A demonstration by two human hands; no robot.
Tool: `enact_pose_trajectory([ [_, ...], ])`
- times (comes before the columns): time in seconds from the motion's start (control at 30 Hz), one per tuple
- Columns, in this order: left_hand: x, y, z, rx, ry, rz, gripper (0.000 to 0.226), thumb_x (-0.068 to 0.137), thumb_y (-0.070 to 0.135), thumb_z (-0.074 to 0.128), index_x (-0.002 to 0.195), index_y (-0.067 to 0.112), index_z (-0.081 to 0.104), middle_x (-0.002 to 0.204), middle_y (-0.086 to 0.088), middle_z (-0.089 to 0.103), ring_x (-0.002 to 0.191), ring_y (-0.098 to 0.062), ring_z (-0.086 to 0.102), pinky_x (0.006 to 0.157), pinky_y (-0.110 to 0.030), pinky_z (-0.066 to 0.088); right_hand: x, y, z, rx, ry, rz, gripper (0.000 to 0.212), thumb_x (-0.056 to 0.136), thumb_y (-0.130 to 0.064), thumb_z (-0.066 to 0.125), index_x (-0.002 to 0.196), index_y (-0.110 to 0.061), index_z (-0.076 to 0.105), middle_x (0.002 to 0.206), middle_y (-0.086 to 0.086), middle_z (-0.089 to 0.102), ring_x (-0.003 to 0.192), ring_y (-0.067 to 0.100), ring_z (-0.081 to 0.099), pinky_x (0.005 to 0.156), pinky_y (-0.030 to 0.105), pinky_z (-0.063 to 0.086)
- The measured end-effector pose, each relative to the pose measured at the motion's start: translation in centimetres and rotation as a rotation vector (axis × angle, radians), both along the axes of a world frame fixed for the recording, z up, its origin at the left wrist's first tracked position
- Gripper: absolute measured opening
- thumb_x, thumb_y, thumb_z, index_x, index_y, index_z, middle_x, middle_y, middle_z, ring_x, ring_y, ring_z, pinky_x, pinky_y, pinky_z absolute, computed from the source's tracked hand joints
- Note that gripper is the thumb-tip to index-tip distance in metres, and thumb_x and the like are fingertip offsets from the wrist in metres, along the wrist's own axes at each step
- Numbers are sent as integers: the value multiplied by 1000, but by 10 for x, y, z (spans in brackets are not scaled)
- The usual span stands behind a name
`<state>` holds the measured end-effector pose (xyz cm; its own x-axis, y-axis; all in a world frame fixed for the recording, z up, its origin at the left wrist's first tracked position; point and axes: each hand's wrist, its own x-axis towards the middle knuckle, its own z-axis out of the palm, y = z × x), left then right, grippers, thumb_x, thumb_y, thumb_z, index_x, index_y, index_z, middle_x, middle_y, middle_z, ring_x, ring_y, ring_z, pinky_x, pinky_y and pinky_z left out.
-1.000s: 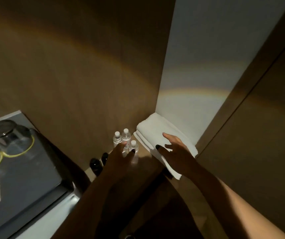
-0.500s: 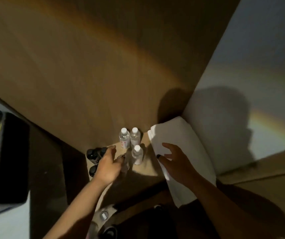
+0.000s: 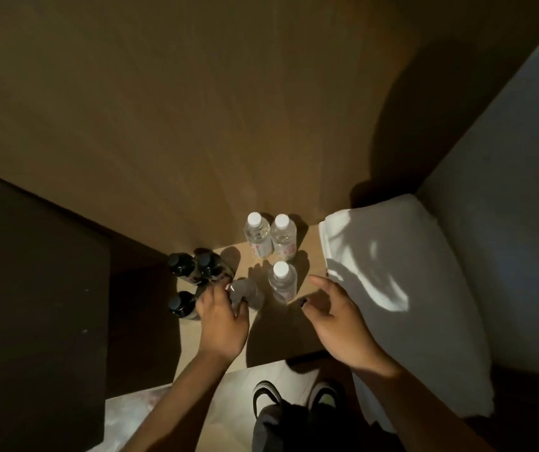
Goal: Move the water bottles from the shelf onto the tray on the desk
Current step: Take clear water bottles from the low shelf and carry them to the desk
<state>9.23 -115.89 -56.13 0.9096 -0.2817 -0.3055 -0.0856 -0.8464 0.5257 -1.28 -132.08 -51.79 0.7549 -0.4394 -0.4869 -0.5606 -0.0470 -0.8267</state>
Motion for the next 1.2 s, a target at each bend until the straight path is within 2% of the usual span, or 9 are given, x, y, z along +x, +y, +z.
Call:
enact_pose_trajectory([
  [0.2, 14, -3, -55, -15, -187, -150, 42, 95, 21, 46, 136, 17, 46, 140, -6, 47, 133, -26, 34, 103, -31, 21, 17, 8, -66, -42, -84, 2, 45, 89, -7, 57, 131, -21, 48, 129, -7, 52, 93, -12, 49, 70, -7, 35],
  [0.5, 17, 3, -92, -32, -276, -124, 32, 93, 24, 45, 124, 25, 42, 104, 0, 65, 106, -17, 59, 107, -31, 9, 20, 16, -96, -25, -220, -132, 46, 87, -1, 55, 125, -26, 46, 109, -27, 50, 94, -23, 51, 74, -2, 41],
  [0.67, 14, 11, -66, -158, -281, -6, 29, 95, 19, 48, 123, 14, 50, 108, -5, 62, 100, -17, 54, 104, -50, 37, 25, 22, -85, -259, -348, -102, 61, 76, -6, 53, 122, -44, 40, 109, -21, 52, 91, 6, 61, 75, 18, 53],
  [0.73, 18, 13, -40, -326, -226, 17, 33, 94, 36, 42, 126, 28, 41, 103, 3, 63, 86, -12, 62, 75, -43, 57, 27, 23, -79, -337, -399, -14, 65, 75, -1, 56, 126, -38, 39, 107, -19, 49, 90, -1, 57, 70, 8, 49],
  [0.8, 21, 14, -13, -437, -263, 37, 31, 92, 43, 38, 122, 36, 39, 93, 19, 62, 74, -8, 64, 56, -30, 57, 35, 28, -62, -260, -329, 140, 64, 79, -12, 59, 122, -49, 30, 109, -24, 44, 97, -15, 48, 69, 0, 43],
  [0.9, 29, 12, 24, -611, -281, 132, 23, 98, 29, 43, 119, 21, 46, 95, 35, 57, 86, 2, 62, 63, -13, 52, 50, 37, -49, -238, -305, 353, 61, 76, -41, 61, 124, -53, 26, 125, -30, 30, 110, -14, 41, 84, 1, 39],
  [1.03, 52, 16, 50, -756, -193, 277, 13, 94, 31, 48, 105, 31, 55, 97, 9, 64, 87, -10, 66, 71, -25, 52, 66, 35, -43, -282, -15, 631, 89, 77, -50, 69, 146, -26, 17, 142, -5, 38, 124, 9, 43, 95, 13, 32],
  [1.13, 60, 22, 61, -856, -64, 289, 22, 79, 40, 59, 100, 32, 62, 89, 4, 70, 85, -14, 68, 70, -25, 54, 68, 30, -43, -146, 12, 531, 71, 67, -40, 81, 126, -24, 45, 115, -2, 62, 98, 6, 61, 80, 13, 48],
  [1.2, 61, 28, 63, -958, 5, 281, 30, 76, 39, 63, 105, 30, 64, 90, 8, 71, 86, -10, 68, 70, -21, 54, 63, 34, -41, 151, 6, 498, 47, 62, -25, 85, 99, -24, 56, 94, -2, 68, 80, 3, 66, 73, 15, 55],
])
